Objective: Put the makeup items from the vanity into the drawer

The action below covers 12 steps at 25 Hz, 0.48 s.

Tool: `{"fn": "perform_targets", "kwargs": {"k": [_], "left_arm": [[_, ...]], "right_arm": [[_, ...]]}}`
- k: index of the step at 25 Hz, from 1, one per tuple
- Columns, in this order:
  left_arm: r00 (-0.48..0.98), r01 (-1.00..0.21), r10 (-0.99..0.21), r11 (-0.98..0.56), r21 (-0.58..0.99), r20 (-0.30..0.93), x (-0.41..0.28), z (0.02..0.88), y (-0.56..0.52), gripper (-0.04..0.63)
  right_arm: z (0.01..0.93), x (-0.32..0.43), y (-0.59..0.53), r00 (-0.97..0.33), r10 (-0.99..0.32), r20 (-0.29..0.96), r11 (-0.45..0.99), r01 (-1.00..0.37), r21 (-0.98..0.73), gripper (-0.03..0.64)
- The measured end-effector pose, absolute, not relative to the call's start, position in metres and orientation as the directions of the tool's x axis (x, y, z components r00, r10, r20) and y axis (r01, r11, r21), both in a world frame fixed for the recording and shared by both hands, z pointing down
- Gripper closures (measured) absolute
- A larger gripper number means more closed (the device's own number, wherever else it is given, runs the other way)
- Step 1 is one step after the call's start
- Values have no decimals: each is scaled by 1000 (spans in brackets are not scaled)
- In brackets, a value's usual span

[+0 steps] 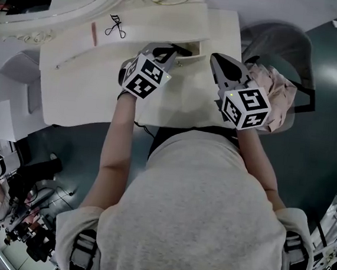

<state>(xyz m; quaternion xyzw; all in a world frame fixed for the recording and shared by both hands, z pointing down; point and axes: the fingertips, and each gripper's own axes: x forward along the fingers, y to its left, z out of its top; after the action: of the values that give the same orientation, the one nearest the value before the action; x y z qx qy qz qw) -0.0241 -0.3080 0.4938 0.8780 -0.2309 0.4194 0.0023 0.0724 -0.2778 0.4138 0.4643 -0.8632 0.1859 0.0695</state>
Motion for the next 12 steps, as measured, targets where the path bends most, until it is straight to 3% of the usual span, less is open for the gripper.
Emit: {"fn": "perform_targets", "kwargs": {"k": [6,12], "left_arm": [[576,-457,-433,-874,-167,693,-22,486,-307,584],[689,-611,-530,-792,2,494,-20,434,-306,584]], "right_arm": [[412,67,-276,-577,-765,286,519,-816,-254,609],[399,62,-273,-600,-756,261,548,-798,-249,609]]}}
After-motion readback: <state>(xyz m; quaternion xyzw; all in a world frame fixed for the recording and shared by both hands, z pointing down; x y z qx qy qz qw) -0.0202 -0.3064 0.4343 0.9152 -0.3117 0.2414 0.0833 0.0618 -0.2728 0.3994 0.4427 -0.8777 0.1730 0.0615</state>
